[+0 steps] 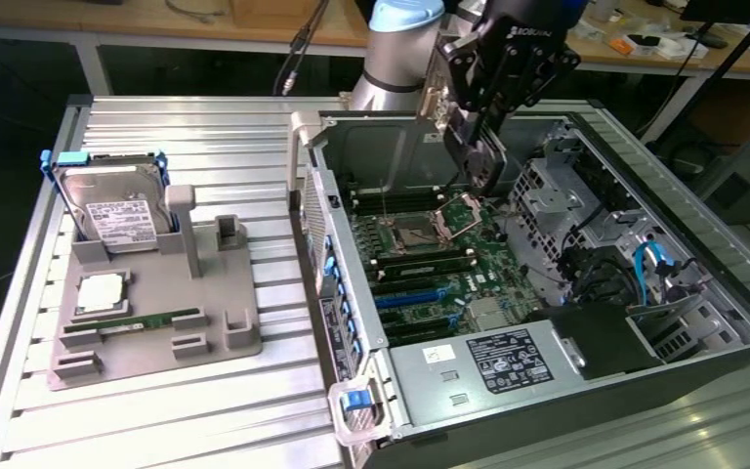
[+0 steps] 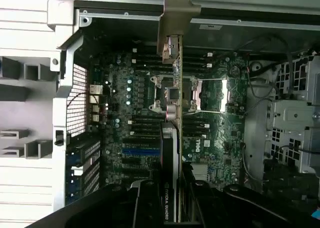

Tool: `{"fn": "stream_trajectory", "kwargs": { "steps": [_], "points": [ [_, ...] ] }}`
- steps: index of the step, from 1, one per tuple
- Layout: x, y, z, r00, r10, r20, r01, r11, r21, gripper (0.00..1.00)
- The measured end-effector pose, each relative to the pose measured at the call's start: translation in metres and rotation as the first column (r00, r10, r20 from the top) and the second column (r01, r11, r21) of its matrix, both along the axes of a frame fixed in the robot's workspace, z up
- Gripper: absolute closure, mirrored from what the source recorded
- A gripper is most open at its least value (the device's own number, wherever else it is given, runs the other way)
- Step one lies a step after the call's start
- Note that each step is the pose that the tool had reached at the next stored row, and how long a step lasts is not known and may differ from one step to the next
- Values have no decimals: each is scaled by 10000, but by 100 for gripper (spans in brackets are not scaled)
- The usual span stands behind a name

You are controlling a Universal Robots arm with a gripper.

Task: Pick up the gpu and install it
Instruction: 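Pick up the gpu and move the gpu toward the slot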

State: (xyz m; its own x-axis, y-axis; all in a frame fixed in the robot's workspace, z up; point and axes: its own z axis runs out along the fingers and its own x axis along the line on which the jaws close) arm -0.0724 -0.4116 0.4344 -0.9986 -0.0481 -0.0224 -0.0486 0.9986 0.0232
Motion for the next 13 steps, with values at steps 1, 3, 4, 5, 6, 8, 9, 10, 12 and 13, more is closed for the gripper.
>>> {"fn": "stream_trajectory", "kwargs": {
  "steps": [1, 3, 4, 5, 6, 8, 9, 10, 12, 13],
  "points": [
    [50, 0, -2, 10000, 2, 6, -2, 10000, 1, 73],
    [129, 0, -5, 10000, -1, 14, 1, 10000, 1, 73],
    [167, 0, -7, 10000, 1, 17, -1, 10000, 1, 73],
    [180, 0, -7, 10000, 1, 18, -1, 10000, 1, 73],
    [180, 0, -7, 10000, 1, 18, -1, 10000, 0, 73],
    [180, 0, -7, 10000, 0, 18, 0, 10000, 1, 73],
    [181, 0, -7, 10000, 0, 18, 0, 10000, 1, 73],
    [182, 0, -7, 10000, 0, 18, 0, 10000, 0, 73],
    [182, 0, -7, 10000, 0, 18, 0, 10000, 0, 73],
    [182, 0, -7, 10000, 1, 18, -1, 10000, 0, 73]
  ]
}}
